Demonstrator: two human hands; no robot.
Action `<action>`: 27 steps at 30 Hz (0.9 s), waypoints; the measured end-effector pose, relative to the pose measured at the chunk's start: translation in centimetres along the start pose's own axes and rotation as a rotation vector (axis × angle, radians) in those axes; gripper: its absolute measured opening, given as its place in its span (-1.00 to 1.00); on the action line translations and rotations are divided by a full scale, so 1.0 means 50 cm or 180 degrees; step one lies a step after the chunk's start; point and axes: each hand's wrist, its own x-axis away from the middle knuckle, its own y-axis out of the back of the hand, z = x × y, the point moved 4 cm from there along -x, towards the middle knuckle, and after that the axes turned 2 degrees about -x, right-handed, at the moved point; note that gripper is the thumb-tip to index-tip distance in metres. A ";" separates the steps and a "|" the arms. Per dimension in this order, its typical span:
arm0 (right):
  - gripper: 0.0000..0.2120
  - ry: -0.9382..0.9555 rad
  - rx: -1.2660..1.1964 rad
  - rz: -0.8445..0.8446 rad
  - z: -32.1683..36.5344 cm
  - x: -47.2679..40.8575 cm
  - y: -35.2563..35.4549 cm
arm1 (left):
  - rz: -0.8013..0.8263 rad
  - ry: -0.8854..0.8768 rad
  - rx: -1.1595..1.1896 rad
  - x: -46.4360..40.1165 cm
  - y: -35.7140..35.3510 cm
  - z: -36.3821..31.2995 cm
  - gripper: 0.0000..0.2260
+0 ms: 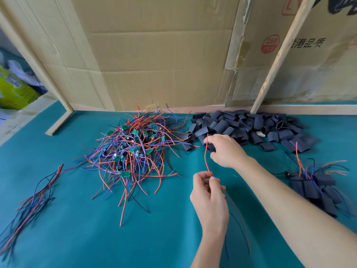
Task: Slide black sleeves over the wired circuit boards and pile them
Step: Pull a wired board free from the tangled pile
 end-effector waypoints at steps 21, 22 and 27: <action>-0.84 -0.0563 -0.1027 -0.0914 -0.097 0.070 0.040 | 0.0404 -0.0094 -0.0277 0.005 -0.009 -0.006 -0.83; -0.84 -0.0800 -0.1642 -0.1189 -0.115 0.079 0.048 | 0.0451 -0.0107 -0.0301 0.005 -0.010 -0.006 -0.83; -0.94 -0.1813 -0.4291 -0.2137 -0.184 0.122 0.060 | 0.0605 -0.0239 -0.0432 0.003 -0.017 -0.002 -0.81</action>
